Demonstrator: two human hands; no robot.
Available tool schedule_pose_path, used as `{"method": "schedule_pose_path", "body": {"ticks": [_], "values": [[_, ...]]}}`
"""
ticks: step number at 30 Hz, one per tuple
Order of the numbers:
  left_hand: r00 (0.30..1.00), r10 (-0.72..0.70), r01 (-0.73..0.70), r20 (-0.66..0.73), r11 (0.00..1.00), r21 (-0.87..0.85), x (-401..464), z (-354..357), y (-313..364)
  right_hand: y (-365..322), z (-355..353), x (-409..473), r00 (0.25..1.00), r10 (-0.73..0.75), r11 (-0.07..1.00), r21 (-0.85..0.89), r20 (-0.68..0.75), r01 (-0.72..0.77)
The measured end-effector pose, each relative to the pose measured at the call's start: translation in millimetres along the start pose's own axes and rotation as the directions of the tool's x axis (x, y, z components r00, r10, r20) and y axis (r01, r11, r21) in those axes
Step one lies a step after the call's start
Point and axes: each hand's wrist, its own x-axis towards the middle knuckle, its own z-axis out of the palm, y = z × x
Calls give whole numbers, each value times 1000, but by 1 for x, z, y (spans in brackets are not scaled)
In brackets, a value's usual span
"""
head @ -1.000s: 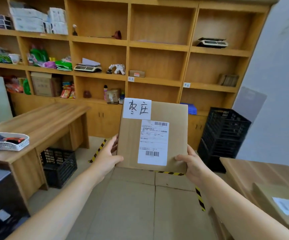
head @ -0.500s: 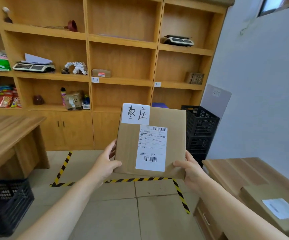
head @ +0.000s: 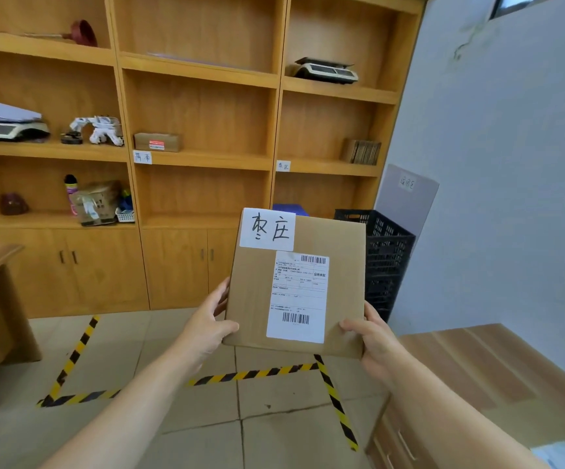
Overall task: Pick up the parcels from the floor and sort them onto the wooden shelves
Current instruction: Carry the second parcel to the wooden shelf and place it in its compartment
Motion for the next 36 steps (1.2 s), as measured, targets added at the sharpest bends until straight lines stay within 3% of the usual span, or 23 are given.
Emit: {"method": "schedule_pose_path", "body": {"ticks": [13, 19, 29, 36], "values": [[998, 12, -10, -59, 1000, 28, 192, 75, 8, -64, -53, 189, 999, -51, 998, -46, 17, 51], [999, 27, -25, -37, 998, 63, 285, 72, -8, -62, -37, 279, 978, -210, 944, -262, -16, 199], [999, 47, -48, 26, 998, 30, 477, 45, -16, -92, 14, 441, 922, -381, 802, -518, -63, 296], [991, 123, -128, 51, 985, 115, 595, 51, -13, -103, 23, 543, 878, -472, 730, -593, -81, 338]]}}
